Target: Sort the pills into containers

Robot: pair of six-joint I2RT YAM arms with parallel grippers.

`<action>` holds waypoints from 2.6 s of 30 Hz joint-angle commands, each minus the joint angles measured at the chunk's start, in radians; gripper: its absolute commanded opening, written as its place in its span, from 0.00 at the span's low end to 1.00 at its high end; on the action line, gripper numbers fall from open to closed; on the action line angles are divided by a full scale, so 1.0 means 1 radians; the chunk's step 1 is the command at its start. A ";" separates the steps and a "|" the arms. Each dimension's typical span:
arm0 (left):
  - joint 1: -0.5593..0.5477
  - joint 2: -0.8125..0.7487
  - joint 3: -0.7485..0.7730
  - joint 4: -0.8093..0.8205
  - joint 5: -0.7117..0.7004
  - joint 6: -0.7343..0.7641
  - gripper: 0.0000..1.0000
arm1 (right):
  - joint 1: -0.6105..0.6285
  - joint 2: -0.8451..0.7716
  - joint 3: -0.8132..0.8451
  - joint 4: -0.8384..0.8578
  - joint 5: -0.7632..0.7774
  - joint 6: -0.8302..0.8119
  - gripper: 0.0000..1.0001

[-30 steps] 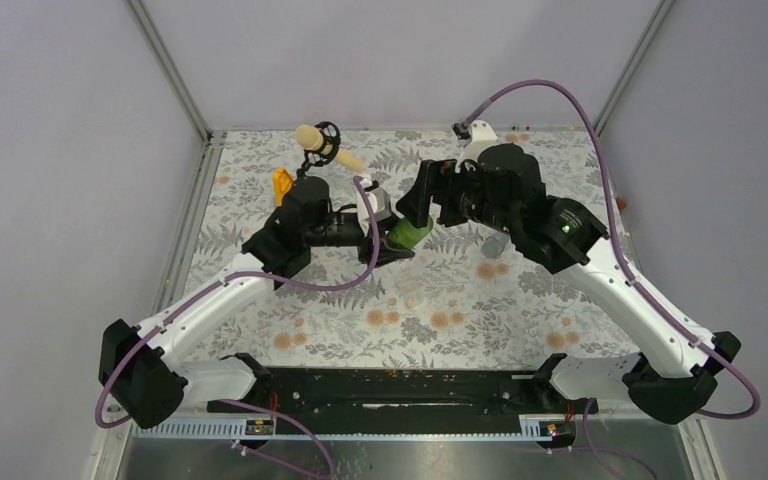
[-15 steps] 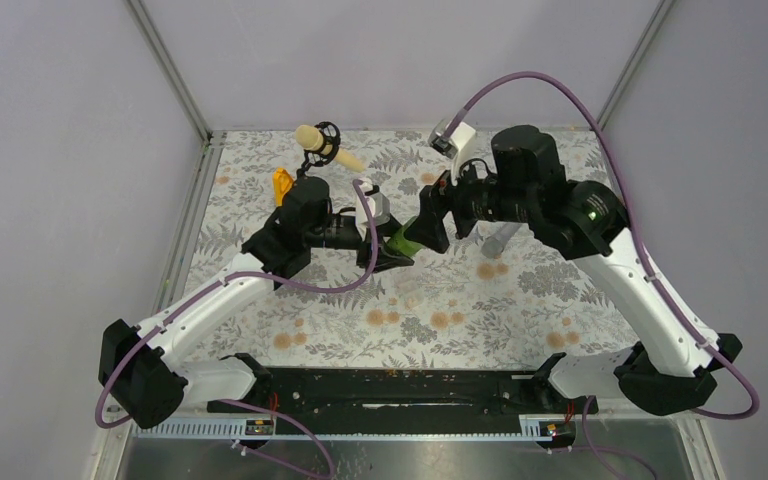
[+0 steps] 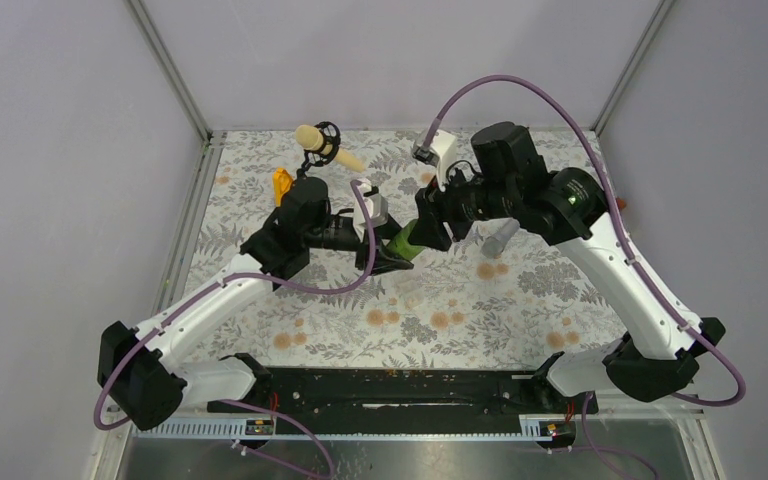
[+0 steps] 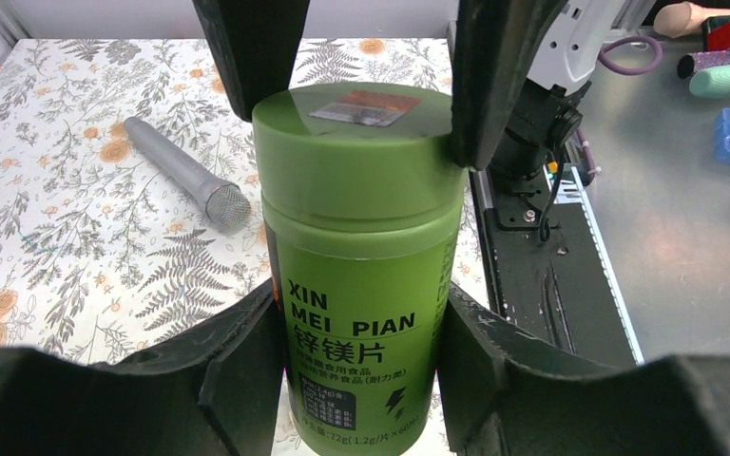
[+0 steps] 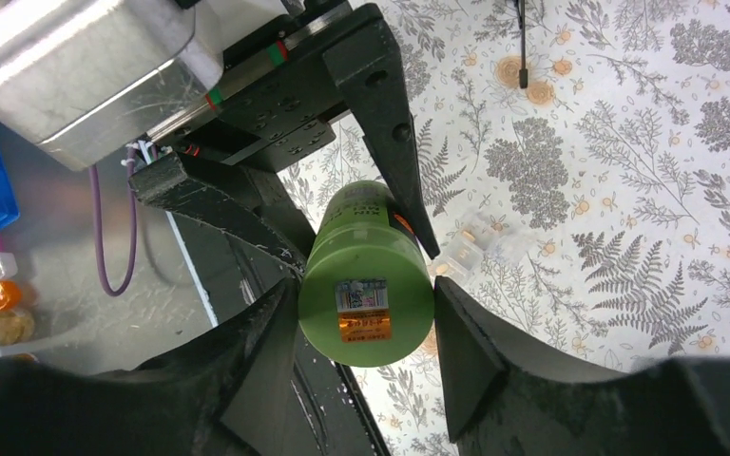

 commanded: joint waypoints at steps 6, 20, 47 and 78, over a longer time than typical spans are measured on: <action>0.003 -0.047 0.035 0.076 -0.050 0.006 0.00 | 0.001 0.031 0.001 0.072 0.091 0.154 0.31; 0.003 -0.041 0.045 0.072 -0.109 0.026 0.00 | 0.035 0.070 -0.008 0.229 0.557 0.686 0.12; 0.004 0.004 0.088 0.055 -0.163 -0.008 0.00 | -0.026 0.036 -0.117 0.171 0.100 0.451 0.70; 0.012 -0.130 -0.095 0.189 -0.782 -0.209 0.99 | -0.233 -0.031 -0.713 0.475 0.703 0.531 0.38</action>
